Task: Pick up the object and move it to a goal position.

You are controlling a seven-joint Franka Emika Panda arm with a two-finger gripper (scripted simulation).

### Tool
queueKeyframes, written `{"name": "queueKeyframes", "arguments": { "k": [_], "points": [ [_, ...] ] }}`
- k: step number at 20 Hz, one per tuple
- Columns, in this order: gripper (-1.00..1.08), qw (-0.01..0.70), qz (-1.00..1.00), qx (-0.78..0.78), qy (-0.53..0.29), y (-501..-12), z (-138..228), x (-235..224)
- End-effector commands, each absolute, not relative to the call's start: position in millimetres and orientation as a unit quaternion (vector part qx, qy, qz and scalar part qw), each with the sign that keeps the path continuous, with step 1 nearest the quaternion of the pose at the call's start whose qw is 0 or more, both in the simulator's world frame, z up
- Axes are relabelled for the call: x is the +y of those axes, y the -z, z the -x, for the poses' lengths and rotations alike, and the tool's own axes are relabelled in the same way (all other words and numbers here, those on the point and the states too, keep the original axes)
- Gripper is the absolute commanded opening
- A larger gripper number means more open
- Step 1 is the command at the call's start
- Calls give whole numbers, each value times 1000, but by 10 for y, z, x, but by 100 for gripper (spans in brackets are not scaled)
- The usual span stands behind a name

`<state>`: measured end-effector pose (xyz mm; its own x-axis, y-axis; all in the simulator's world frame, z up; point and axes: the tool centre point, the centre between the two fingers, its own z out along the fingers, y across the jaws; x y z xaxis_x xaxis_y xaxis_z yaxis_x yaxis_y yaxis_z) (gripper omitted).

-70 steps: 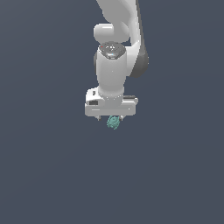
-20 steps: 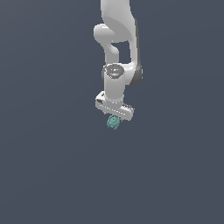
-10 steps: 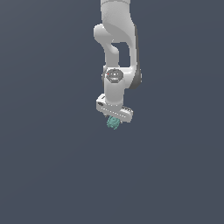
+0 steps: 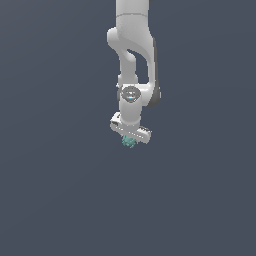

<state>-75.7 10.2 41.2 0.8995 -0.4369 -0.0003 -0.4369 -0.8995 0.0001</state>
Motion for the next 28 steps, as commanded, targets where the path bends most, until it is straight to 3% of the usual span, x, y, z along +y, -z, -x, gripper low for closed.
{"name": "queueKeyframes", "arguments": {
  "k": [1,16,28],
  "points": [
    [-100,0,-975,-224,0,-401,755,100],
    [-100,0,-975,-224,-1,-496,711,84],
    [-100,0,-975,-224,-1,-1174,382,-91]
  ]
}}
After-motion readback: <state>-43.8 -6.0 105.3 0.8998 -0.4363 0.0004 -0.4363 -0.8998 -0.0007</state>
